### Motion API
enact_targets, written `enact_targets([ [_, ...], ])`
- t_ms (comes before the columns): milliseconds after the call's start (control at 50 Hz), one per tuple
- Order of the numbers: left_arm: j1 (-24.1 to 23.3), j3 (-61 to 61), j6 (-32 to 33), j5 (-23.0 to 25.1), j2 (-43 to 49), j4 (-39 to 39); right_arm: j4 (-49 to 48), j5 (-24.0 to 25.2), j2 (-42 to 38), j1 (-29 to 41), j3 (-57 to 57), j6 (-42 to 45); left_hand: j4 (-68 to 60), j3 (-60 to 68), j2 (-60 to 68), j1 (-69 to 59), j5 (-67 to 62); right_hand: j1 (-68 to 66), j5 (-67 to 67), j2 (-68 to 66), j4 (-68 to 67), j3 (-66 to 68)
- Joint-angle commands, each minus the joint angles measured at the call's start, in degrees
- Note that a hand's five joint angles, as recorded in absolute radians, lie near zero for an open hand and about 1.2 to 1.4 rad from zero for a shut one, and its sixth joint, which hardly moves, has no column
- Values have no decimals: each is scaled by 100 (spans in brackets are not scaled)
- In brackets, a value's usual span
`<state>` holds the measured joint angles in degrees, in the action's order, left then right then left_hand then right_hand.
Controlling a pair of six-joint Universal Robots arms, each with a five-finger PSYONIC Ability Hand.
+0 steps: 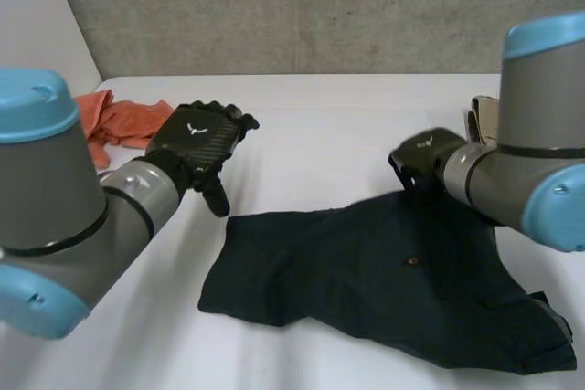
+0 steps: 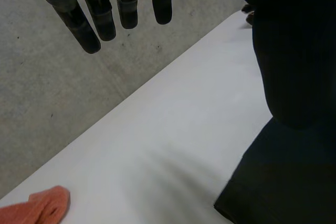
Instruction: Fold the laundry.
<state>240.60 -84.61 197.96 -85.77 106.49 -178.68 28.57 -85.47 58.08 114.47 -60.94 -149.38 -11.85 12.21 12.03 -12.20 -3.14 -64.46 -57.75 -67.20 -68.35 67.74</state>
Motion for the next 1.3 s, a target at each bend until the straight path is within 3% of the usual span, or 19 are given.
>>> enact_targets([
  [20,14,831,-3,113,820,78,201,408,1336,278,-532,93,185,-221,-203,220,314,-1554,-1225,-1280,-1165,1226],
  [140,-135,1595,-29,165,1698,613,158,663,2311,348,-1076,15,185,-221,-203,220,314,-1554,-1225,-1280,-1165,1226],
  [260,-285,2018,-38,411,2253,1326,70,804,2778,322,-1499,-188,185,-221,-203,220,314,-1554,-1225,-1280,-1165,1226],
  [340,-382,2211,-38,464,2420,1774,-141,839,2823,269,-1728,-206,-3073,3037,3054,-3038,-2944,-1554,-1225,-1280,-1165,1226],
  [360,-382,2273,-56,412,2429,1853,-220,804,2788,217,-1798,-197,-5897,5860,5878,-5862,-5768,-1554,-1225,-1280,-1165,1226],
  [380,-373,2308,-73,368,2430,1845,-238,804,2752,190,-1816,-197,-6806,6769,6787,-6771,-6677,-1554,-1225,-1280,-1165,1226],
  [440,-321,2344,-239,88,2272,1758,-238,804,2464,50,-1851,-179,-6815,6779,6797,-6780,-6686,-1554,-1225,-1280,-1165,1226],
  [520,-294,2256,-407,-98,2017,1653,-19,656,2051,-169,-1790,-197,-6815,6779,6797,-6780,-6686,1032,1361,1306,1421,-1359],
  [660,-399,1852,-250,77,1762,1442,245,120,1374,-372,-1255,-293,-6815,6779,6797,-6780,-6686,3170,3499,3444,3559,-3498],
  [960,-707,1148,384,-291,1208,1134,1528,276,-604,-548,714,-531,-6815,6779,6797,-6780,-6686,4723,5052,4997,5112,-5050],
  [1060,-681,1157,428,-318,1173,1107,1959,303,-1299,-504,1391,-496,-6815,6779,6797,-6780,-6686,3903,4232,4177,4291,-4230],
  [1080,-663,1183,454,-327,1190,1098,1985,294,-1378,-496,1488,-487,-6815,6779,6797,-6780,-6686,3233,3562,3506,3621,-3560],
  [1160,-453,1481,708,-318,1462,862,1968,128,-1756,-478,2242,-434,-6815,6779,6797,-6780,-6686,-1540,-1211,-1267,-1152,1213],
  [1300,-136,2948,1078,-274,1788,-166,898,-365,-2020,-408,4334,-522,-6815,6779,6797,-6780,-6686,-1554,-1225,-1280,-1165,1226],
])
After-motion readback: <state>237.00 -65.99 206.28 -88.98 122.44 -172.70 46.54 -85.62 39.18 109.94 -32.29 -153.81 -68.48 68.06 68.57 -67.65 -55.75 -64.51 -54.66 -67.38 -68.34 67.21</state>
